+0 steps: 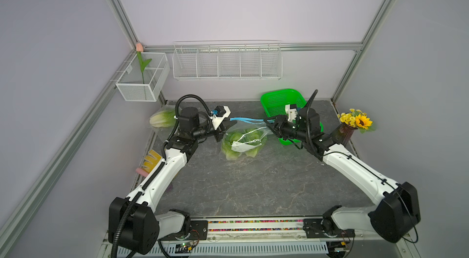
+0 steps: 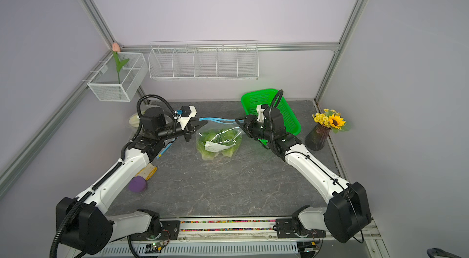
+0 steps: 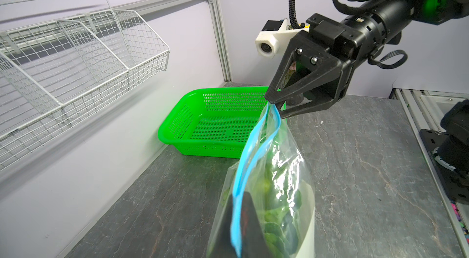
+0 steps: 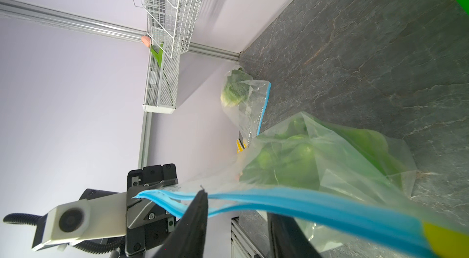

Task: Open the zip-top bag and take out the chinese cabbages
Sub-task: Open the zipper of the food storage bag at the center of the board.

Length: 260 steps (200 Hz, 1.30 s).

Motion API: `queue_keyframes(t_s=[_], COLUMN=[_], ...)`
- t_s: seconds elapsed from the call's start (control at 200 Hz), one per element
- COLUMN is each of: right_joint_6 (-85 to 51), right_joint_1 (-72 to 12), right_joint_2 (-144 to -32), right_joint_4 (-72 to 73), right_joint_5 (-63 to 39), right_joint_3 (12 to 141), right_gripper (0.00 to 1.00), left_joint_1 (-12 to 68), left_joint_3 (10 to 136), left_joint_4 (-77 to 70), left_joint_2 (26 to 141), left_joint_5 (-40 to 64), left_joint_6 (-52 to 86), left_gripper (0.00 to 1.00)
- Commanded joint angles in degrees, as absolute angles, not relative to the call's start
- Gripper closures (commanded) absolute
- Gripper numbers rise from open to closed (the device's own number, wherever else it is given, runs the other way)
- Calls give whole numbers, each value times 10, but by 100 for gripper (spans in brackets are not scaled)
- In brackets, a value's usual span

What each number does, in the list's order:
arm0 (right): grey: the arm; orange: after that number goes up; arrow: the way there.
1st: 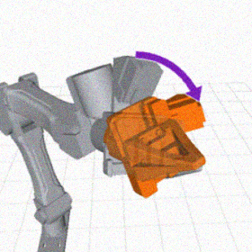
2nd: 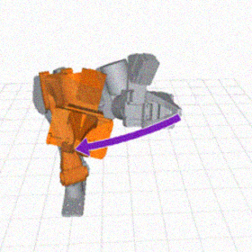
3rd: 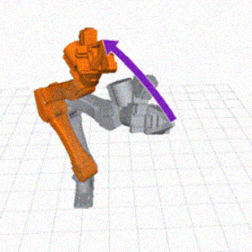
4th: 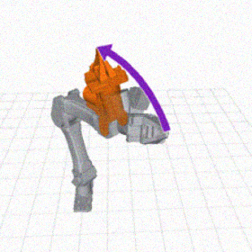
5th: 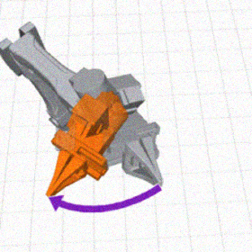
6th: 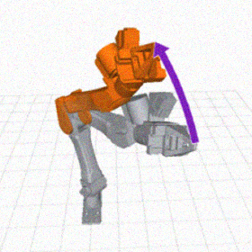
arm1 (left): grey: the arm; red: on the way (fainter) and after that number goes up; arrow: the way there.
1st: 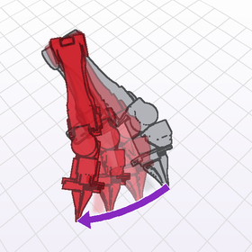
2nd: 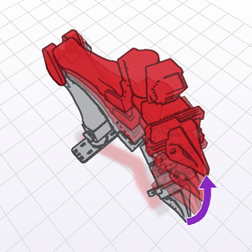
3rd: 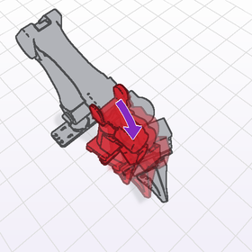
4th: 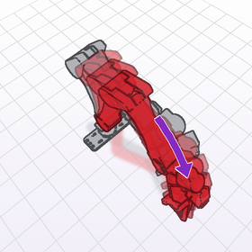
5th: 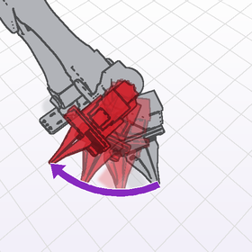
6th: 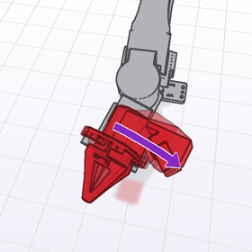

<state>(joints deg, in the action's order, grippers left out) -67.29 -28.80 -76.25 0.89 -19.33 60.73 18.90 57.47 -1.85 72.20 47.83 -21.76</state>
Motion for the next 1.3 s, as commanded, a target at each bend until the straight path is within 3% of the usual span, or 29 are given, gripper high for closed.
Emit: queue_keyframes(t_s=[0.0, 0.115, 0.35, 0.595, 0.925, 1.205, 1.295], right_joint_6=[-672, -657, -652, -668, -681, -688, -688], right_joint_1=[-294, -297, -319, -322, -321, -319, -316], right_joint_2=[-769, -761, -760, -771, -786, -793, -794], right_joint_4=[34, 50, 80, 71, 42, 30, 26], right_joint_5=[-197, -196, -188, -178, -163, -156, -154], right_joint_3=[614, 612, 598, 591, 593, 594, 598], right_gripper=[52, 41, 38, 54, 65, 66, 73], left_joint_1=[193, 192, 193, 193, 193, 193, 193], left_joint_3=[588, 588, 590, 590, 589, 587, 588], left_joint_4=[-14, -12, -12, -11, -10, -10, -8], left_joint_2=[727, 727, 731, 728, 726, 724, 724], left_joint_5=[486, 487, 486, 486, 483, 486, 488], left_joint_6=[-228, -228, -226, -228, -228, -229, -228], left_gripper=[100, 100, 100, 100, 100, 100, 100])
